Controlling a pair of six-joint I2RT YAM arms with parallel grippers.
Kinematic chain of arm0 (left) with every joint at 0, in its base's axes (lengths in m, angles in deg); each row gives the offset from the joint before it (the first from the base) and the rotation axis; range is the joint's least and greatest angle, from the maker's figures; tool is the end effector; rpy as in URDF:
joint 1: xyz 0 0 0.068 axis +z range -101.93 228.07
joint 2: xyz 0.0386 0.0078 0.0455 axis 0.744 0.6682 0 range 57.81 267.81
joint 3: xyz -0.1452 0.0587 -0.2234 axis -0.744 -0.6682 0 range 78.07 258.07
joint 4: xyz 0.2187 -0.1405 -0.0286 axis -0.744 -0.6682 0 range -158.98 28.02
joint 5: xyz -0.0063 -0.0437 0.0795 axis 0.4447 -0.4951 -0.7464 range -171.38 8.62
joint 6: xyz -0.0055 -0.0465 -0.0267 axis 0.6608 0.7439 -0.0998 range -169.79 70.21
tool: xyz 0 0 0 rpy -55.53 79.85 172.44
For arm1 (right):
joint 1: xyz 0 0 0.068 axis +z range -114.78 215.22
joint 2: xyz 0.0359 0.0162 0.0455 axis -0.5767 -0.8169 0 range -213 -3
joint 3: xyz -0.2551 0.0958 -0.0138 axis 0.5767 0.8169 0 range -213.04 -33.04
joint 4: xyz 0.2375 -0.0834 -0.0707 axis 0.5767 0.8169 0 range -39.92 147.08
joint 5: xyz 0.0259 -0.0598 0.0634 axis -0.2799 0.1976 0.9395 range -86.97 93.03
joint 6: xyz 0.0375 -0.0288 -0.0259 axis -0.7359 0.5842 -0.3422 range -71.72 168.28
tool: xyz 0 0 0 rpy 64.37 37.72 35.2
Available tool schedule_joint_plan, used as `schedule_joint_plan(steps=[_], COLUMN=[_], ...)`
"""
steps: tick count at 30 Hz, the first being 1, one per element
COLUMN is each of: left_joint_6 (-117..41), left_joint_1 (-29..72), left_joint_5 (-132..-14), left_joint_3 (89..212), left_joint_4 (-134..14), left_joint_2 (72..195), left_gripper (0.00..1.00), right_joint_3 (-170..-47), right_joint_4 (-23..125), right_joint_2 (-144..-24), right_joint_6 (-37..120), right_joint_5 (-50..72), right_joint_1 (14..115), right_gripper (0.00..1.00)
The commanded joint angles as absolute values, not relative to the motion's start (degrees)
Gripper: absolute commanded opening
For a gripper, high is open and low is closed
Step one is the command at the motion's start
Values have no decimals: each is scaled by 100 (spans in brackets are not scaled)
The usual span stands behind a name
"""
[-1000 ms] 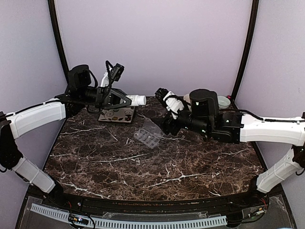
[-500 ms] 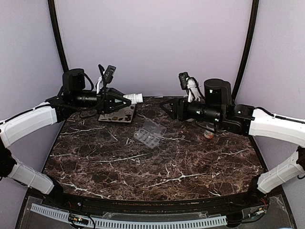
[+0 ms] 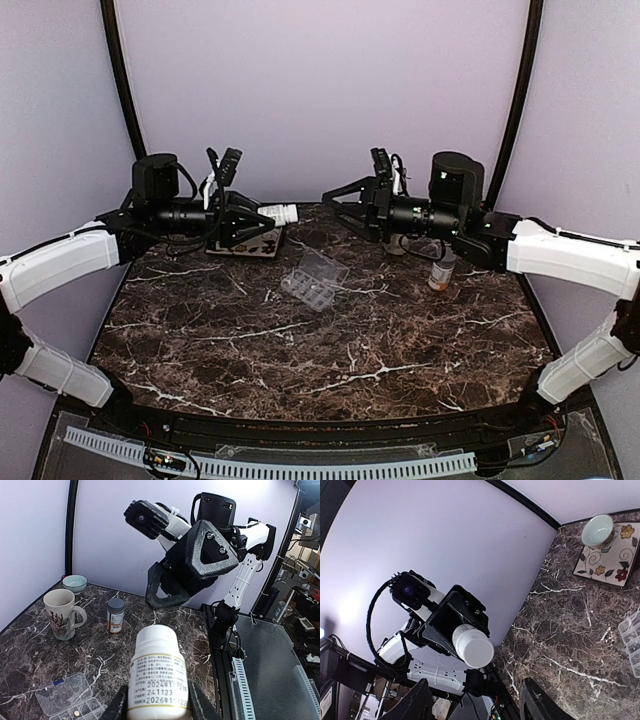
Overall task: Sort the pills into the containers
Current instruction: Unscrew the lid of the pill bottle, then open the lid of the pill bottle.
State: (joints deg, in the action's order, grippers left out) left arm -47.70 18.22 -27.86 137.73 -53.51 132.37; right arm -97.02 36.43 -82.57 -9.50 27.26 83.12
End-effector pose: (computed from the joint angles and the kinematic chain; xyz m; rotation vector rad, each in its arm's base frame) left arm 0.2430 -0.1724 0.3523 1.1004 1.4016 -1.1869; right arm 0.2109 0.2551 0.3615 -0.2263 1.9017 1.6877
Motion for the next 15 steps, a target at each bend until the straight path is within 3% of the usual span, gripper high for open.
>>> schedule_joint_plan(steps=[1, 15], left_joint_6=[-4970, -4953], left_joint_1=[1820, 1823], left_joint_5=[-2790, -2326], left_joint_3=[13713, 14008], left_joint_4=[-5225, -5392], left_joint_2=[12978, 13279], left_gripper=[0, 0], right_joint_3=[-9868, -10428], right_joint_4=[3206, 3138], right_joint_2=[-8509, -9031], right_joint_6=[-1498, -1566], right_joint_5=[3275, 3509], right_joint_1=[8305, 8410], right_gripper=[61, 61])
